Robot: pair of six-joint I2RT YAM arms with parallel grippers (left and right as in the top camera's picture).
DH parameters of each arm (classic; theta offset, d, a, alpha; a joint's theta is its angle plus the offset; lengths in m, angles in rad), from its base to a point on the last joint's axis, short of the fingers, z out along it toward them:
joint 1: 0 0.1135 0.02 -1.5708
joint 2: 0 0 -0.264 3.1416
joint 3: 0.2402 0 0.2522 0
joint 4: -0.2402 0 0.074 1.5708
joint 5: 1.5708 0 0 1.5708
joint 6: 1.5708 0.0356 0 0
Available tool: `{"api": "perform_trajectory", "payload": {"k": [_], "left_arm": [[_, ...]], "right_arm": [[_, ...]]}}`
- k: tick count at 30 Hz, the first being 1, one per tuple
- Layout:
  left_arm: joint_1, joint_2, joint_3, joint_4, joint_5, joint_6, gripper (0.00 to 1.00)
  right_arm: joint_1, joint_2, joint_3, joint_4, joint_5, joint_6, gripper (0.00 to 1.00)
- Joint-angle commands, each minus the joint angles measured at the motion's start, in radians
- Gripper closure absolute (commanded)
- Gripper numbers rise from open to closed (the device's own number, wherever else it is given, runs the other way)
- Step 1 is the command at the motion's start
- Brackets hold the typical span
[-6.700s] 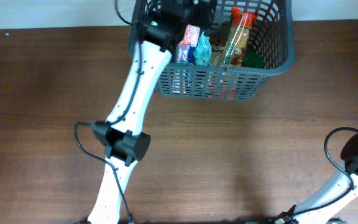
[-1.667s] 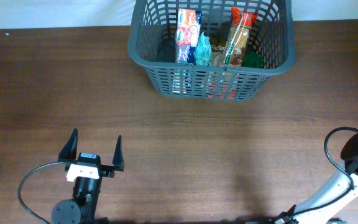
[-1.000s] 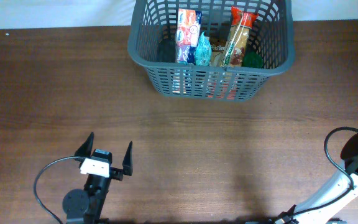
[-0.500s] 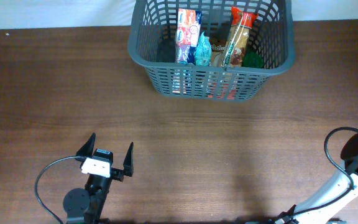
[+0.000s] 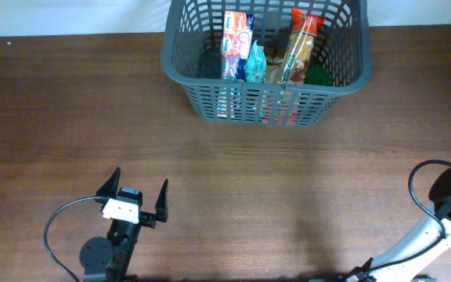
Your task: Pack container
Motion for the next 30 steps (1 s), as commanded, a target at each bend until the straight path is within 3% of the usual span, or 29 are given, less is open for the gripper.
{"api": "perform_trajectory", "payload": {"k": [1,22,30], "left_arm": [[-0.004,-0.010,-0.008,-0.001,0.000,0.016,0.01],[-0.004,-0.010,-0.008,-0.001,0.000,0.016,0.01],[-0.004,-0.010,-0.008,-0.001,0.000,0.016,0.01]], "right_arm": [[0.005,0.003,0.000,-0.006,0.009,-0.008,0.01],[0.082,-0.040,0.000,-0.006,0.010,-0.008,0.01],[0.182,-0.086,-0.003,0.052,0.171,-0.011,0.01]]}}
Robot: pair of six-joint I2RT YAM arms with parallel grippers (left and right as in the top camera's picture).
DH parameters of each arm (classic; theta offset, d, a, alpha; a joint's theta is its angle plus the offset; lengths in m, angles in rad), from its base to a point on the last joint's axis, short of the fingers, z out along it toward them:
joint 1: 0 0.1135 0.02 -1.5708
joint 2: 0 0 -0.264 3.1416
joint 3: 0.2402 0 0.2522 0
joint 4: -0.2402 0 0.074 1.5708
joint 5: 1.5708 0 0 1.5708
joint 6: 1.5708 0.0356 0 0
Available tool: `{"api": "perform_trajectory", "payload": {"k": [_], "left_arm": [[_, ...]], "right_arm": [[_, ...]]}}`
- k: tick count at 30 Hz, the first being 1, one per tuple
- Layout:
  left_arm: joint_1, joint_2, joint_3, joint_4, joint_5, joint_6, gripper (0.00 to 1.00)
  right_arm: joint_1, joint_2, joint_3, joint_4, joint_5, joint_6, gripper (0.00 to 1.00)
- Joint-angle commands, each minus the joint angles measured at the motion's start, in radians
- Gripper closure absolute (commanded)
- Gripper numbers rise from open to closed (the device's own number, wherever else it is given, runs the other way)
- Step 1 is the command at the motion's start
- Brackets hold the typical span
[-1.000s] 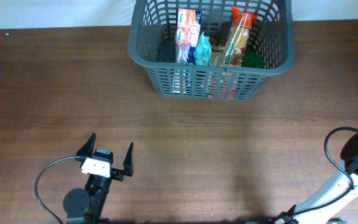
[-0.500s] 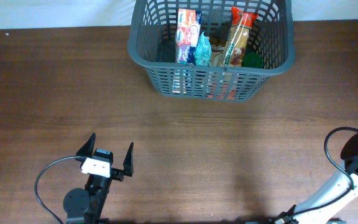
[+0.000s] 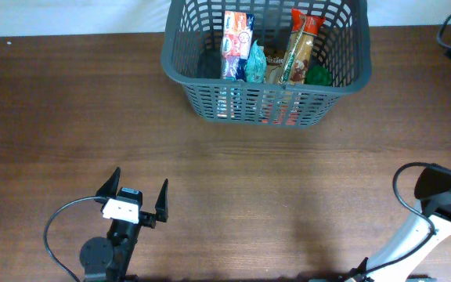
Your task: Pack container
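A grey plastic basket [image 3: 210, 70] stands at the far middle of the brown table. Several packets stand in it: a red and white one [image 3: 237, 43], a teal one [image 3: 255, 63], a long brown and red one [image 3: 300, 47] and something green [image 3: 317, 74]. My left gripper [image 3: 137, 192] rests near the front left, open, with nothing between its fingers. Of the right arm [image 3: 437, 207] only the body shows at the right edge. Its gripper is out of view.
A black cable [image 3: 53, 231] loops beside the left arm's base. A dark piece of the right arm shows at the top right corner. A white wall runs along the table's far edge.
The right arm has shifted a little to the left at the right edge, and a dark piece of it now shows at the top right corner. The left gripper and basket are unchanged.
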Motion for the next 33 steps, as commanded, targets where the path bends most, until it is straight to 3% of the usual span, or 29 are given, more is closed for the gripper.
{"api": "perform_trajectory", "payload": {"k": [1,5,9,16,25,33], "left_arm": [[-0.004,-0.010,-0.008,-0.001,0.000,0.016,0.01],[-0.004,-0.010,-0.008,-0.001,0.000,0.016,0.01],[-0.004,-0.010,-0.008,-0.001,0.000,0.016,0.01],[-0.004,-0.010,-0.008,-0.001,0.000,0.016,0.01],[-0.004,-0.010,-0.008,-0.001,0.000,0.016,0.01],[-0.004,-0.010,-0.008,-0.001,0.000,0.016,0.01]], "right_arm": [[0.063,-0.110,-0.028,0.066,0.122,-0.011,0.01],[0.124,-0.259,-0.203,0.268,0.167,-0.011,0.01],[0.198,-0.560,-0.611,0.652,0.170,-0.011,0.01],[0.263,-0.885,-0.993,0.977,0.169,-0.011,0.01],[0.292,-1.243,-1.402,1.181,0.095,-0.124,0.01],[0.332,-1.548,-1.783,1.337,0.086,-0.124,0.01]]}}
